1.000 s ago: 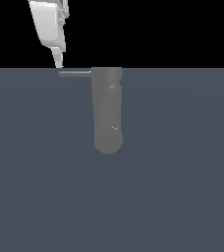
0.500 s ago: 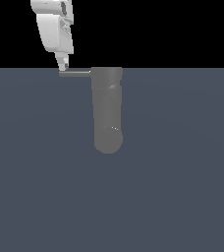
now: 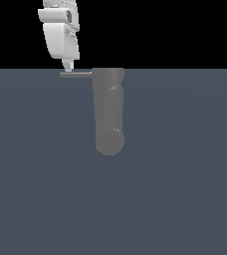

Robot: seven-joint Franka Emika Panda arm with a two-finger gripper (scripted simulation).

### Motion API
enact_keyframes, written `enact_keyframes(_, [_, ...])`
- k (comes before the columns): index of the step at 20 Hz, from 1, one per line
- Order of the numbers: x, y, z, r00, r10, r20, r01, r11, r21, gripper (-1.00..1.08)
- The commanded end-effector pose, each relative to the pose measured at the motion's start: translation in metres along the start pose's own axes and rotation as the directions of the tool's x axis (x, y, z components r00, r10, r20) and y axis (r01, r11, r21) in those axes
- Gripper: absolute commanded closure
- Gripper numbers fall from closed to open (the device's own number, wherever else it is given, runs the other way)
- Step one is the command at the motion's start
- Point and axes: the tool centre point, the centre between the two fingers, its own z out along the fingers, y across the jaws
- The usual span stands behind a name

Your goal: Turn on the faucet by rotating a designated handle.

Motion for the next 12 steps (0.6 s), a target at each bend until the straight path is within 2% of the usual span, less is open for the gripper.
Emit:
enact_keyframes(1, [0.003, 0.002, 0.005, 1.0, 0.001, 0.0, -0.001, 1.0, -0.009, 1.08])
enact_keyframes(5, [0.003, 0.002, 0.005, 1.0, 0.0, 0.0, 0.0, 1.0, -0.009, 1.08])
enact_keyframes(6, [-0.001, 0.001, -0.002, 1.0, -0.005, 0.0, 0.005, 1.0, 0.003, 1.08])
enact_keyframes(12, [0.0, 0.017, -0.001, 1.0, -0.004, 0.0, 0.004, 1.0, 0.001, 1.08])
